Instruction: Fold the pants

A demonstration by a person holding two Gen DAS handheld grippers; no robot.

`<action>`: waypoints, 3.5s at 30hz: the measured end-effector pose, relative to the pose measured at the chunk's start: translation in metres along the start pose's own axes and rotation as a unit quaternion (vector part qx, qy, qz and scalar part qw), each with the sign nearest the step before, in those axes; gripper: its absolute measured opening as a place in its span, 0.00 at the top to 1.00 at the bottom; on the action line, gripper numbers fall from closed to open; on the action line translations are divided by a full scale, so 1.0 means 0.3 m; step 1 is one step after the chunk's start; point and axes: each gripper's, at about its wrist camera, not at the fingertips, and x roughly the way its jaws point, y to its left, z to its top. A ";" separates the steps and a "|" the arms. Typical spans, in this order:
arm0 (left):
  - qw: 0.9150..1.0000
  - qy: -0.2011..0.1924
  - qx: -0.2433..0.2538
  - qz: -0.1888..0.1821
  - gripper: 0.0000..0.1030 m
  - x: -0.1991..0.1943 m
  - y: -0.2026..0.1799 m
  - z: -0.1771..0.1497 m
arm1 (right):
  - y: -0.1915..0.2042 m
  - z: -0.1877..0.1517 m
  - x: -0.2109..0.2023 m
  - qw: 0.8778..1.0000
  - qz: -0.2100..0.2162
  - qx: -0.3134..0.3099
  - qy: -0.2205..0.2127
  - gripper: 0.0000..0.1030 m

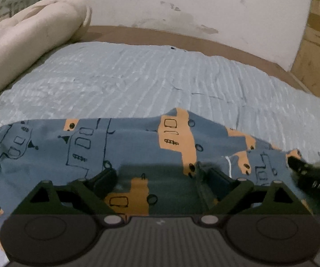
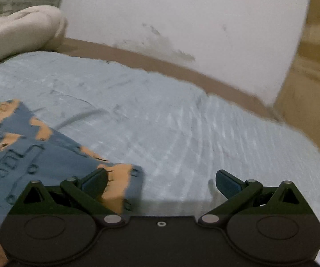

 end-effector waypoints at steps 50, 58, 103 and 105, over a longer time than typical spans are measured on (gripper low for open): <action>0.980 -0.098 -0.117 0.125 0.01 -0.396 0.482 -0.143 | 0.445 -0.056 -0.254 0.993 0.080 -0.026 -0.081 0.01; 0.981 -0.089 -0.116 0.128 0.01 -0.352 0.490 -0.138 | 0.451 -0.078 -0.254 0.993 0.078 -0.031 -0.083 0.01; 0.959 -0.103 -0.265 0.017 0.62 -0.253 0.634 -0.164 | 0.409 -0.080 -0.236 0.991 0.106 0.004 -0.084 0.01; 0.952 -0.102 -0.289 0.010 0.69 -0.252 0.659 -0.176 | 0.410 -0.080 -0.235 0.991 0.106 0.004 -0.084 0.01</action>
